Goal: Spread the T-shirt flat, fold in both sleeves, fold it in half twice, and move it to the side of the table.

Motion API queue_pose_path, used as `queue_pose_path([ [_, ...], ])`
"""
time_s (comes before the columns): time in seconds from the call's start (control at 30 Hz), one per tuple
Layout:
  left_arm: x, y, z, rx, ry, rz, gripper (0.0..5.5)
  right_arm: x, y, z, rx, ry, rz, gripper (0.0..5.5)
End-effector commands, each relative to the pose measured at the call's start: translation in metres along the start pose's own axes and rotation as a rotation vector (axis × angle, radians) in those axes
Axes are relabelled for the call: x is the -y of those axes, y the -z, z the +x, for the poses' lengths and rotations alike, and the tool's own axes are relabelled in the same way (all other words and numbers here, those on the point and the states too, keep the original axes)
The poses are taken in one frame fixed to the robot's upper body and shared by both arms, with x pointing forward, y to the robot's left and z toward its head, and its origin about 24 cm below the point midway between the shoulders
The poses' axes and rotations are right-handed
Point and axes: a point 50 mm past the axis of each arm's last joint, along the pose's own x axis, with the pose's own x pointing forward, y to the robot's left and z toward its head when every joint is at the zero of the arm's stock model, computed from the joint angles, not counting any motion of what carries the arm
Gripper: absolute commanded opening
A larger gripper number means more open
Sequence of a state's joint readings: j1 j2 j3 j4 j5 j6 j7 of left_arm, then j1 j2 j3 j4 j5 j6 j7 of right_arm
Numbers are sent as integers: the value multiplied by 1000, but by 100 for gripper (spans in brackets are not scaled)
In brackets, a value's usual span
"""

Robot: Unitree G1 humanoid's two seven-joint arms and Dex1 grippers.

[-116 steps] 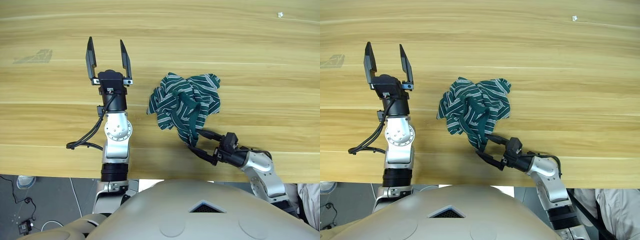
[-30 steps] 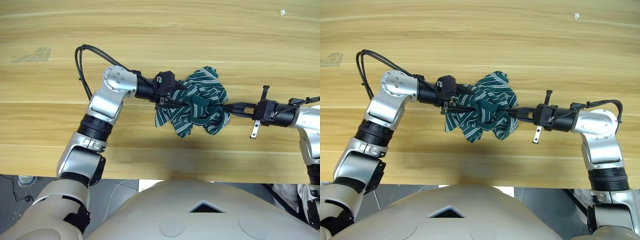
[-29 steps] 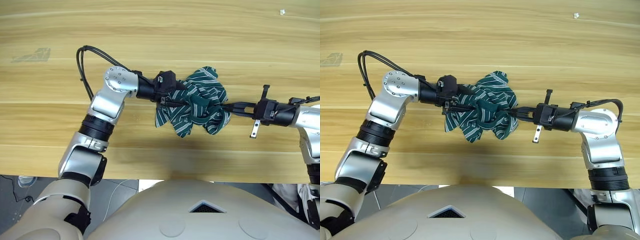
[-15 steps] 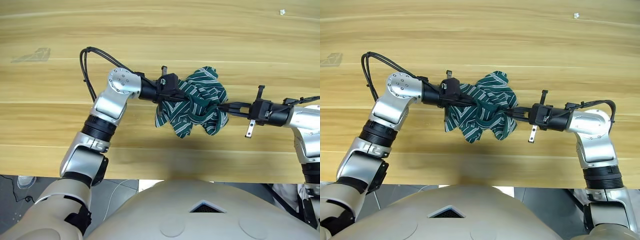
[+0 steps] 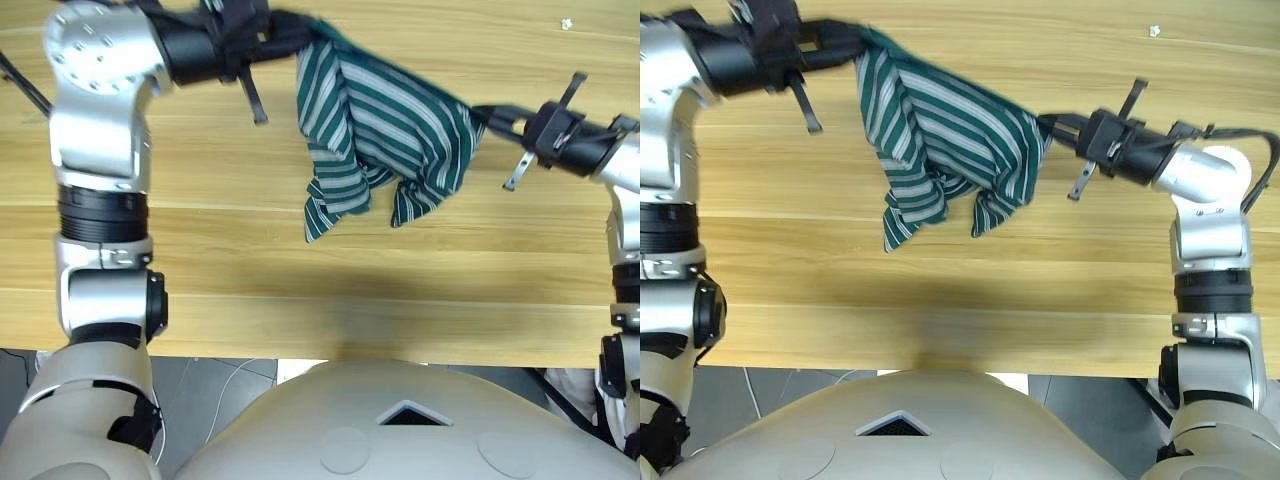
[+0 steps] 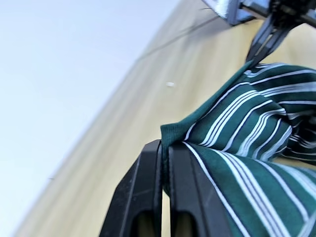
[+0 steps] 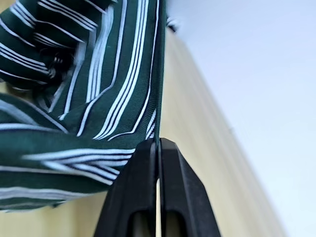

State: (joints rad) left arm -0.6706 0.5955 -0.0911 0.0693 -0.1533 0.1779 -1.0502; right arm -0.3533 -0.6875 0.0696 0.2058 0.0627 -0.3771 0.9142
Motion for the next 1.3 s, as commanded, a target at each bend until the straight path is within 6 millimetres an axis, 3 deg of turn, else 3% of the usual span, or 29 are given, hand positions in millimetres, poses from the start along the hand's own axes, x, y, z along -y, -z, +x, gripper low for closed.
queue_pose_path([
  [0.03,-18,-25,-5,-76,-1,132,0,50,-25,6,8,55,-168,0],
  [0.17,-48,-39,4,-230,-39,320,0,114,-52,12,-31,197,-339,0],
  [0.27,-87,-53,2,-437,-159,626,0,161,-71,4,-147,346,-548,0],
  [0.37,-108,-63,-11,-553,-196,798,0,183,-86,-5,-190,414,-664,0],
  [0.43,-115,-68,-18,-564,-220,848,0,186,-92,-6,-163,413,-680,0],
  [0.5,-108,-69,-16,-501,-173,847,0,179,-94,-2,-104,365,-655,0],
  [0.63,-61,-56,-13,-356,66,711,0,140,-89,6,48,151,-513,0],
  [0.77,-3,-51,-24,-250,302,517,0,89,-104,-14,240,-163,-228,0],
  [0.87,38,-61,-37,-138,492,320,0,66,-117,-28,347,-313,-62,0],
  [1.1,71,-66,-42,-76,670,97,0,25,-124,-25,429,-557,156,0],
  [1.3,83,-33,-38,-247,724,68,0,-5,-94,-12,264,-694,219,0],
])
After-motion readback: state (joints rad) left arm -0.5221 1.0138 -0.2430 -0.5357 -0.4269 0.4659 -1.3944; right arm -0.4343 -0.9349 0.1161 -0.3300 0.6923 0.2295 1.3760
